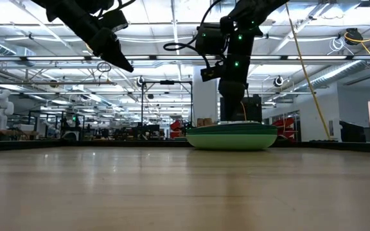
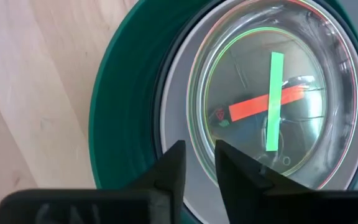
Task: Stack plastic plates
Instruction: Return to Home Position
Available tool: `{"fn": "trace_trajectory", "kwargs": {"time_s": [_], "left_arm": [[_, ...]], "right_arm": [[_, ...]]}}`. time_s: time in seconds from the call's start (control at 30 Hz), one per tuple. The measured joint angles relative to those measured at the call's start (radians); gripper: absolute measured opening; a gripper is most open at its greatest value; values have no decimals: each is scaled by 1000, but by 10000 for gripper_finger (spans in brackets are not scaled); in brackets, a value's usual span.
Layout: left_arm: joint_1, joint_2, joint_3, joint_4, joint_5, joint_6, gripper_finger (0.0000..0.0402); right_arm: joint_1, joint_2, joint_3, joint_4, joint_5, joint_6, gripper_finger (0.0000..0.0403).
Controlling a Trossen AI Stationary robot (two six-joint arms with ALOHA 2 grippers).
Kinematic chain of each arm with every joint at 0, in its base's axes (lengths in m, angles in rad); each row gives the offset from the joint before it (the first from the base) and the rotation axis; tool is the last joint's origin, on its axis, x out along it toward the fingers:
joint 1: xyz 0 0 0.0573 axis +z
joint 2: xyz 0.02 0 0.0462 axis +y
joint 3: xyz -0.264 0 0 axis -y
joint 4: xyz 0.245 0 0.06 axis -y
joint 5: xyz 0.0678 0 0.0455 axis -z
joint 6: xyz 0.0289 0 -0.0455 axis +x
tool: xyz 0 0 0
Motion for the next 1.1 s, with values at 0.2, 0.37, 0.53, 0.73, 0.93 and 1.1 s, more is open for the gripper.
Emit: {"fn": "trace_trajectory", "kwargs": {"time_s": [0.2, 0.37, 0.53, 0.73, 0.93, 1.1], "left_arm": [[0, 0, 0, 0, 0, 0, 124], [0, 0, 0, 0, 0, 0, 124], [0, 0, 0, -21, 0, 1, 124], [0, 0, 0, -32, 0, 1, 124], [-20, 0, 0, -22, 79, -15, 124], [-71, 0, 0, -22, 113, -71, 124]], "right_arm": [[0, 0, 0, 0, -3, 43, 108], [15, 0, 0, 10, -4, 45, 113], [45, 0, 0, 31, -5, 45, 114], [119, -31, -1, 59, -5, 18, 114], [185, -174, -110, 195, -6, -29, 114], [206, -356, -287, 336, -6, -32, 114]]}}
